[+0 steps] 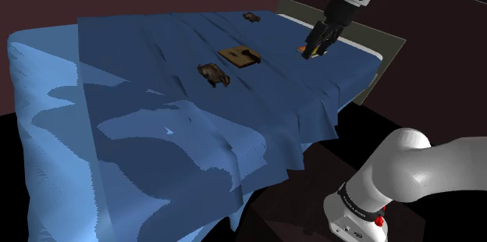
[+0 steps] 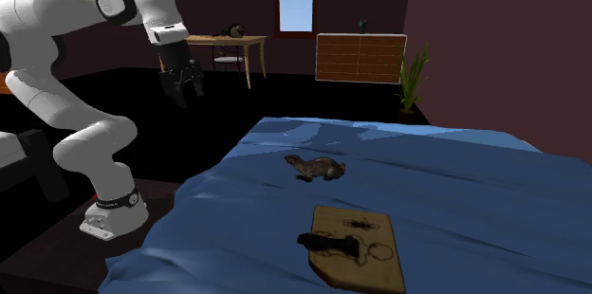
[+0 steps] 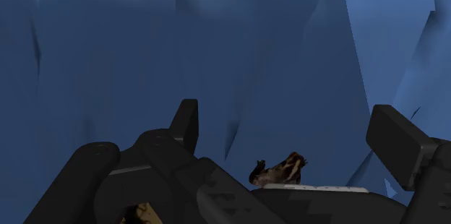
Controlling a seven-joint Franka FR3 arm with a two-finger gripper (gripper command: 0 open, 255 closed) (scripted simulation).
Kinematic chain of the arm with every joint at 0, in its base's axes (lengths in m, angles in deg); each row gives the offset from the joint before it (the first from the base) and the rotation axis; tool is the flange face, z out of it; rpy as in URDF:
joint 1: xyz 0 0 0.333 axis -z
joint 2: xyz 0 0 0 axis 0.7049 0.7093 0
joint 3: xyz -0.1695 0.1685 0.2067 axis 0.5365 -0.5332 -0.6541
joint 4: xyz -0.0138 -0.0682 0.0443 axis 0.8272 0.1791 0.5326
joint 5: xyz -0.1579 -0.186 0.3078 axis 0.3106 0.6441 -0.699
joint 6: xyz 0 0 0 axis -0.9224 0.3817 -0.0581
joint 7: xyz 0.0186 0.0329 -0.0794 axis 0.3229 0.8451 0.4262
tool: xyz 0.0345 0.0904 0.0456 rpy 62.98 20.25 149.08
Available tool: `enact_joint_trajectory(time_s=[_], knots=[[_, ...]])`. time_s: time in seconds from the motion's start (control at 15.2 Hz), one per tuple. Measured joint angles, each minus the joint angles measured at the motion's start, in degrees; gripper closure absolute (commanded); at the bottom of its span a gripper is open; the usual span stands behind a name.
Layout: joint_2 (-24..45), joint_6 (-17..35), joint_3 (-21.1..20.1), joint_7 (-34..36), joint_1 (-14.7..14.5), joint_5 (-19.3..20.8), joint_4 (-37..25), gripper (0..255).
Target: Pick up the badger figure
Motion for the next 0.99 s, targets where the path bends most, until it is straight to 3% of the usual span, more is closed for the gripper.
enact_joint_trajectory(time_s=[0.4,0.99], knots=[[8.72,3.46,-0.86,1.4,-0.46,-1.14,-2.95,0],[29.75,8.63,-2.37,4.22,-1.41,-3.28,-13.74,0]])
